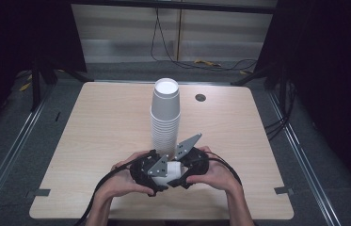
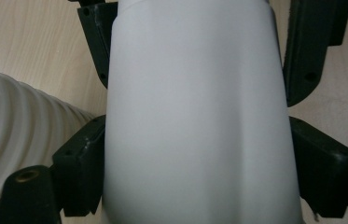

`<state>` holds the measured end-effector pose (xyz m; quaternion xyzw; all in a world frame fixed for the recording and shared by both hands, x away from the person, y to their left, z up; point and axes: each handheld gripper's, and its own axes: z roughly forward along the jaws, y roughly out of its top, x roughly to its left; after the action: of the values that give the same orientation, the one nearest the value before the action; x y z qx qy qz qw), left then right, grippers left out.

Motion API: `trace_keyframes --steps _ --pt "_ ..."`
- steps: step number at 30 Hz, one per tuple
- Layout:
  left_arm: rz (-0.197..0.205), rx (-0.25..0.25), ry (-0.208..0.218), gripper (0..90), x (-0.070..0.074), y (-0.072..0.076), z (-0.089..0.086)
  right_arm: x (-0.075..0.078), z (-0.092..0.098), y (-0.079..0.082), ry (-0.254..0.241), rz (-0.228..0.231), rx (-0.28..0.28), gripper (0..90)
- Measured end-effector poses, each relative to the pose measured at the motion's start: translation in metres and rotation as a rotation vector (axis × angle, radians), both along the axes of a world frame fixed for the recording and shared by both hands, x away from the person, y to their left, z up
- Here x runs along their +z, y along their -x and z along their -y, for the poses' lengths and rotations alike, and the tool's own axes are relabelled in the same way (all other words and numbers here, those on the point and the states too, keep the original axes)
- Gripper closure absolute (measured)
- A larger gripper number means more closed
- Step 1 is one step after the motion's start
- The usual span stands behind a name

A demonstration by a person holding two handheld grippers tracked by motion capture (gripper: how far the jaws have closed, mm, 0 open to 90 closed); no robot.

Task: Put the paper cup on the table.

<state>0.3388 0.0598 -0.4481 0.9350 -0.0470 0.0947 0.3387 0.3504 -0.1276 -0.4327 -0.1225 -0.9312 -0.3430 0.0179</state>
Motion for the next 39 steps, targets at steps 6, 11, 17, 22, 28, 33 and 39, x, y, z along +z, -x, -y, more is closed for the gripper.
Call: trace_keyframes --steps 6,11,17,22,28,33,39 --pt "-0.021 -0.006 0.094 15.0 -0.001 -0.002 -0.006 0.003 0.004 0.001 -0.018 -0.001 -0.004 22.7" --pt "-0.038 -0.012 0.154 15.3 0.001 -0.004 -0.010 0.005 0.006 0.003 -0.027 0.005 -0.002 23.2" --pt "-0.055 -0.004 0.183 15.3 0.000 -0.005 -0.012 0.006 0.009 0.002 -0.026 0.005 -0.005 23.3" --pt "-0.030 -0.003 0.186 15.2 0.003 -0.004 -0.015 0.006 0.009 0.003 -0.036 0.002 -0.017 23.5" --pt "-0.016 -0.005 0.287 16.5 0.013 -0.004 -0.026 0.003 0.010 0.002 -0.014 0.015 -0.035 23.5" --pt "-0.024 0.021 0.332 15.8 0.016 -0.006 -0.035 0.004 0.018 0.002 -0.034 0.008 -0.059 23.4" --pt "-0.028 0.088 0.397 15.9 0.014 -0.001 -0.041 0.003 0.027 0.001 -0.062 0.022 -0.109 23.1"
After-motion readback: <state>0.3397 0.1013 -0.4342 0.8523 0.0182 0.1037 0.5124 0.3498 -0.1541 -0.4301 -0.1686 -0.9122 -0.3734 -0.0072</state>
